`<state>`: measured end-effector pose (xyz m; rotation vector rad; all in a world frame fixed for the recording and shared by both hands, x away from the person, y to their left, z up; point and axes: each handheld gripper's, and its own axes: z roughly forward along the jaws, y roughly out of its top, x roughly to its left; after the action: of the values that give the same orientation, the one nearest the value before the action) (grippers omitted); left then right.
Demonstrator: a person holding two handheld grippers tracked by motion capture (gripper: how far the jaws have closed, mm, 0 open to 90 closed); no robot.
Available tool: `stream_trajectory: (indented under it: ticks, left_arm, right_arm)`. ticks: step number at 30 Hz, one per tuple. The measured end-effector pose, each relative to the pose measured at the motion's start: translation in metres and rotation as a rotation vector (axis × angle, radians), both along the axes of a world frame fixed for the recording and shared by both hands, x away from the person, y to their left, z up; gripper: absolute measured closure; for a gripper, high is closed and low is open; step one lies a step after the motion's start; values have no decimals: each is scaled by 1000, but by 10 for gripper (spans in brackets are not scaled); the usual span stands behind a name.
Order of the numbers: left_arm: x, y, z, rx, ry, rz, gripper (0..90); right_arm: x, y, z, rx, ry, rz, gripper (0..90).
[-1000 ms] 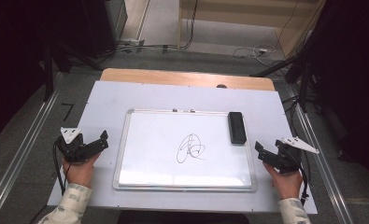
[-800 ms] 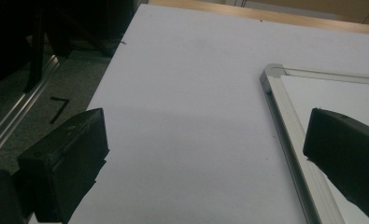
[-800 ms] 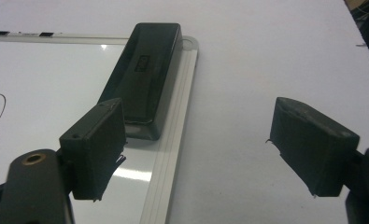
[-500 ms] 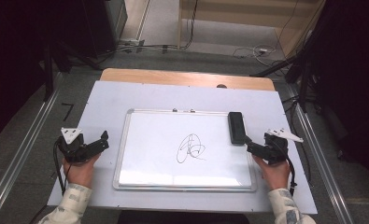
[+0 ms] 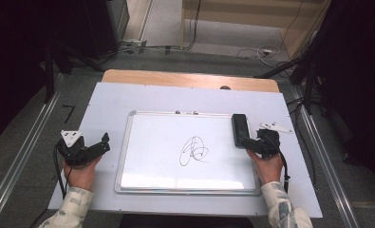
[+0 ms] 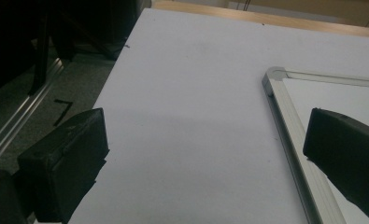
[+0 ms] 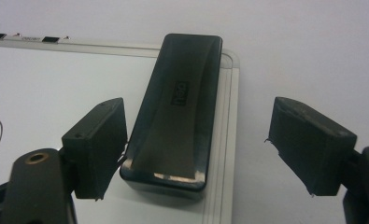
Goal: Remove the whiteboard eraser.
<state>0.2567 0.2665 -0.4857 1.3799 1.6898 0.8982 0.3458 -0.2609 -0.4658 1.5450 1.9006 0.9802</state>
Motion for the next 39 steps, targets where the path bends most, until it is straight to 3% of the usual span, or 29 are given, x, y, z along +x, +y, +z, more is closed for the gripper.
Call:
stream_trajectory:
  ticks: [22,29,39]
  left_arm:
    - [1,2,0,-4,-4,9,5]
    - [1,3,0,-7,-8,14,5]
    - [1,4,-1,-7,-8,17,5]
  right_arm:
    - [51,33,-11,-76,45,-85,260]
    - [59,39,-15,-105,60,-108,278]
    - [66,44,-22,-100,100,-148,293]
